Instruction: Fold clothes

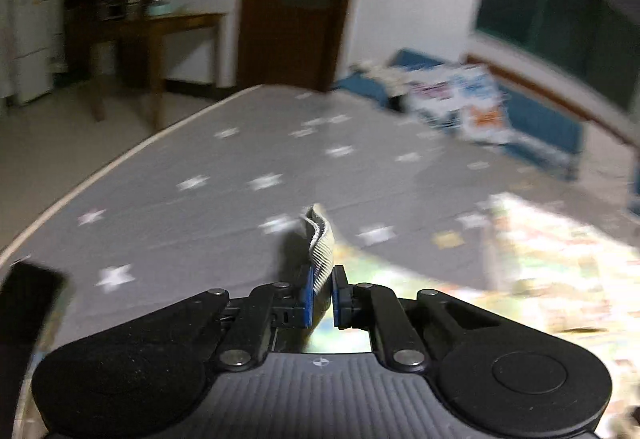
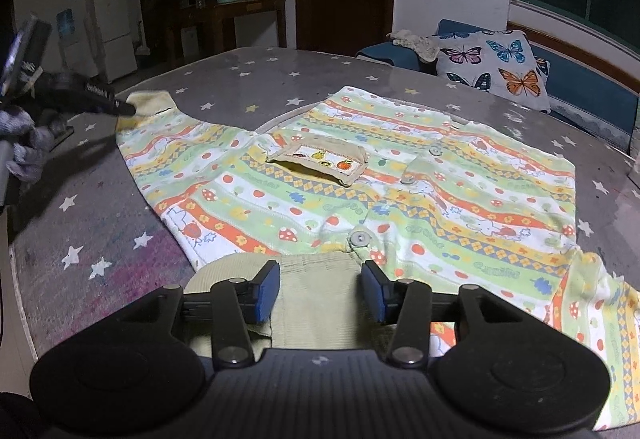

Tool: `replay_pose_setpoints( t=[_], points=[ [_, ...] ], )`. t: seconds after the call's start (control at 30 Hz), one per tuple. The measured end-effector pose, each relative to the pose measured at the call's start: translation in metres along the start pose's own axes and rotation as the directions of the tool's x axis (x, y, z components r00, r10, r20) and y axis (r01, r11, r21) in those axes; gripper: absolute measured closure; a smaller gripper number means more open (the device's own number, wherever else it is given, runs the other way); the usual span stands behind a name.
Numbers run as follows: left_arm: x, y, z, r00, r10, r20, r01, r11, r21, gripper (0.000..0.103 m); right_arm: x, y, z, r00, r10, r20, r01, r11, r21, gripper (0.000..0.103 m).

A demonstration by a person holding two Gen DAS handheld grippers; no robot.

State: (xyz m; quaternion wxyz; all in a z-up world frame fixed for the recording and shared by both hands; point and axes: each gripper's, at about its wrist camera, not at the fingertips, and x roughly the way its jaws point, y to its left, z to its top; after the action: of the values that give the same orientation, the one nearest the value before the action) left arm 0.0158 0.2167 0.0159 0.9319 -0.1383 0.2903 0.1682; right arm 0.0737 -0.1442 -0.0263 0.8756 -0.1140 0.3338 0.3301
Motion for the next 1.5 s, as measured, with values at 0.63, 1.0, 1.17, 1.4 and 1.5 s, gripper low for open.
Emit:
replay_pose_setpoints(
  t=[0.63, 1.0, 1.17, 1.4, 1.5],
  points=[
    [-0.048, -0.247, -0.012, 0.764, -0.637, -0.102, 0.645, 0.751, 0.141, 0.093, -0.037, -0.055, -0.023, 0.996, -0.06, 0.062, 0.048, 0.981, 0.186, 0.057],
    [-0.029, -0.228, -0.044, 0.799, -0.564, -0.207, 0.601, 0.75, 0.276, 0.058, -0.059, -0.082, -0.029, 0.989, -0.121, 0.082, 0.095, 0.959, 0.268, 0.058],
    [-0.009, -0.182, -0.038, 0.912, -0.382, -0.147, 0.41, 0.855, 0.318, 0.06, -0.049, -0.083, -0.019, 0.988, -0.126, 0.086, 0.098, 0.957, 0.273, 0.058],
    [0.015, -0.153, -0.052, 0.961, -0.228, -0.155, 0.271, 0.883, 0.383, 0.07, -0.024, -0.077, -0.015, 0.991, -0.129, 0.041, 0.113, 0.958, 0.262, 0.059],
    [0.02, -0.152, -0.057, 0.974, -0.186, -0.13, 0.224, 0.876, 0.427, 0.07, -0.02, -0.076, -0.017, 0.99, -0.138, 0.022, 0.129, 0.96, 0.249, 0.059]
  ],
)
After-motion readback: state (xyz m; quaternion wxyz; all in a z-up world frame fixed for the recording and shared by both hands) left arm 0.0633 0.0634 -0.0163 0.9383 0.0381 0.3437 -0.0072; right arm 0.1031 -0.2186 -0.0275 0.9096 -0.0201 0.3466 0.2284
